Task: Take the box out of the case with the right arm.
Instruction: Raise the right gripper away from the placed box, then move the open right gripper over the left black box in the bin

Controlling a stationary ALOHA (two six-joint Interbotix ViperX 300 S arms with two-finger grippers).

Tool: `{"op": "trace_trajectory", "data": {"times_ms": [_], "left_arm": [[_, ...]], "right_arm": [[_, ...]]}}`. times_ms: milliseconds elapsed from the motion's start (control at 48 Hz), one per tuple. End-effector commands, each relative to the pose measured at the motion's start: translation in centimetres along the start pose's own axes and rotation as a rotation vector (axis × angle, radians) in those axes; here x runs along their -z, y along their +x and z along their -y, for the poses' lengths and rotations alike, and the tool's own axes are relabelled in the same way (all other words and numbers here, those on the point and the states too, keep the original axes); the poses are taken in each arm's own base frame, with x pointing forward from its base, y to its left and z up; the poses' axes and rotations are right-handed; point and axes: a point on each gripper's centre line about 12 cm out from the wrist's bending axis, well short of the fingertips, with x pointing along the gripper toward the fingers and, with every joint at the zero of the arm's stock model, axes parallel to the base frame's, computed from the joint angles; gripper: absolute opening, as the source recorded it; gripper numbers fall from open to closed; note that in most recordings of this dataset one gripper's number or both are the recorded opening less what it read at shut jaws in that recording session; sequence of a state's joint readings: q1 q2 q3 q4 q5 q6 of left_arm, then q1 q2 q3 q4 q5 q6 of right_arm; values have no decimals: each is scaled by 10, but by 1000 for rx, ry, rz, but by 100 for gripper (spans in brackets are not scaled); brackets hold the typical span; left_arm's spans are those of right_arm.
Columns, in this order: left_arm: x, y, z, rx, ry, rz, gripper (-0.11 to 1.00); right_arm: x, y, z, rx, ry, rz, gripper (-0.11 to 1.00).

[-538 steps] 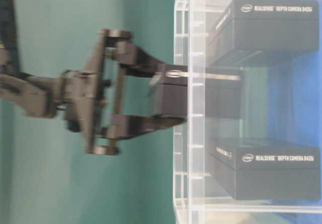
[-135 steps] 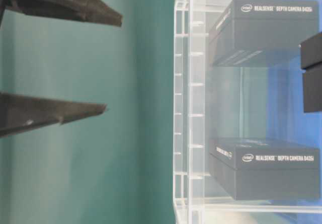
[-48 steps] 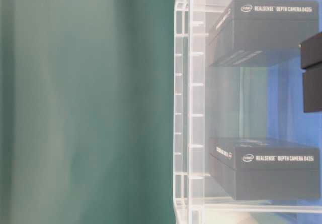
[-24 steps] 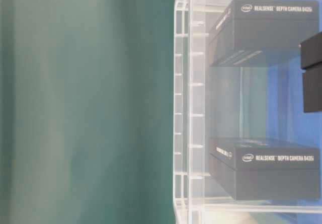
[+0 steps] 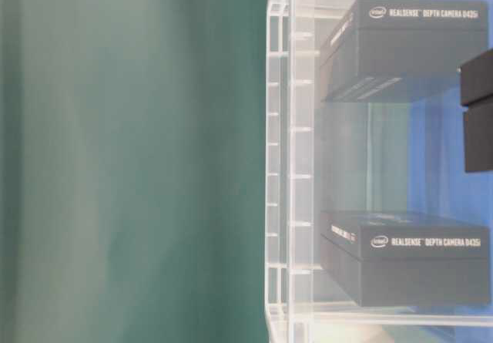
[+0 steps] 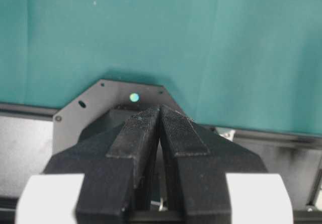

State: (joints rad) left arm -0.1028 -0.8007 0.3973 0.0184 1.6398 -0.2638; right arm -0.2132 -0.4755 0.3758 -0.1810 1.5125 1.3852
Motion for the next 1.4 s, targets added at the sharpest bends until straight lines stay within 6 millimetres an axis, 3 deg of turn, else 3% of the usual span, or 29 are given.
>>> {"op": "trace_trajectory", "data": {"times_ms": [0, 646, 771, 1021, 1376], "left_arm": [[-3, -3, 1, 1, 3, 14, 0], [-3, -2, 1, 0, 1, 11, 0], [-3, -2, 1, 0, 1, 11, 0], [-4, -2, 1, 0, 1, 10, 0], [-4, -2, 1, 0, -2, 11, 0]], "right_arm": [[-2, -5, 0, -23, 3, 5, 91], [-2, -5, 0, -25, 5, 5, 91], [-2, -5, -8, -63, 8, 2, 91], [-5, 2, -57, -167, 2, -14, 91], [-14, 9, -167, -225, -108, -2, 91]]}}
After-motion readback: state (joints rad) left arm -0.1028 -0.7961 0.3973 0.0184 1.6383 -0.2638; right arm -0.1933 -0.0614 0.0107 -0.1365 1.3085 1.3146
